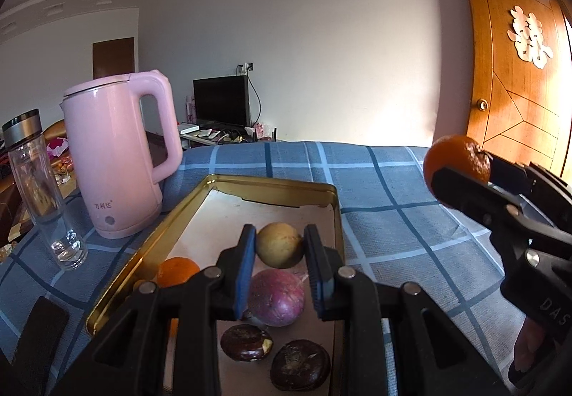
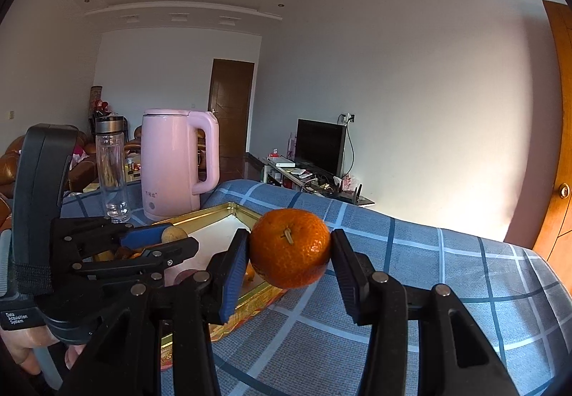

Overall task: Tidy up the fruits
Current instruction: 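Carry the tan fruit and mandarin in both tools over the gold tray, then open both tools to drop the tan fruit and mandarin into the tray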

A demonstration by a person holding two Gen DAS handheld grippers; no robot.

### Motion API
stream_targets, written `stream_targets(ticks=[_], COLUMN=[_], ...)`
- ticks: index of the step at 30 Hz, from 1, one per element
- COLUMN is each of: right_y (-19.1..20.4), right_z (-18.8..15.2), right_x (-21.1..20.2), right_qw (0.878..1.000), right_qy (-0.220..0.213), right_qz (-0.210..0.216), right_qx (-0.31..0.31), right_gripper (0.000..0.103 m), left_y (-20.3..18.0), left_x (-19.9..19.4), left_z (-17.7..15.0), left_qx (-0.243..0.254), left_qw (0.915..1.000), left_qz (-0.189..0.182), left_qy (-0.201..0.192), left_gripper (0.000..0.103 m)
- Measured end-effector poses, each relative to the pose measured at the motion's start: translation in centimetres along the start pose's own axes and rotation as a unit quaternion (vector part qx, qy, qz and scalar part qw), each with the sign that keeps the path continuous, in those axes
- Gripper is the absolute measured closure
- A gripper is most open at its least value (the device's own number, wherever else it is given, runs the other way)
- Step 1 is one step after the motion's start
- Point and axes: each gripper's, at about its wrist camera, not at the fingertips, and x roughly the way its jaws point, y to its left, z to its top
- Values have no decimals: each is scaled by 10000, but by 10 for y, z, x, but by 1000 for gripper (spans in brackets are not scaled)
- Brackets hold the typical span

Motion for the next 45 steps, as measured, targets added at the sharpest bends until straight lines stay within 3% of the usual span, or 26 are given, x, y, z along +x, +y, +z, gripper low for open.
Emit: stream_targets(ticks=[29, 45], right_y=[52, 79], right_z=[10, -11], right_x=[40, 74], right_qw=[9980, 9890], right_qy=[161, 1033], right_qz=[589, 1018], right_qx=[-181, -281], right_gripper=[55, 55], left_y=[66, 82], left_x=[4, 18], left_z=[-13, -31], left_qx=[-331, -343], left_qw=[9981, 9956], left_qz=[471, 520], left_qy=[237, 696], left_gripper=[74, 74])
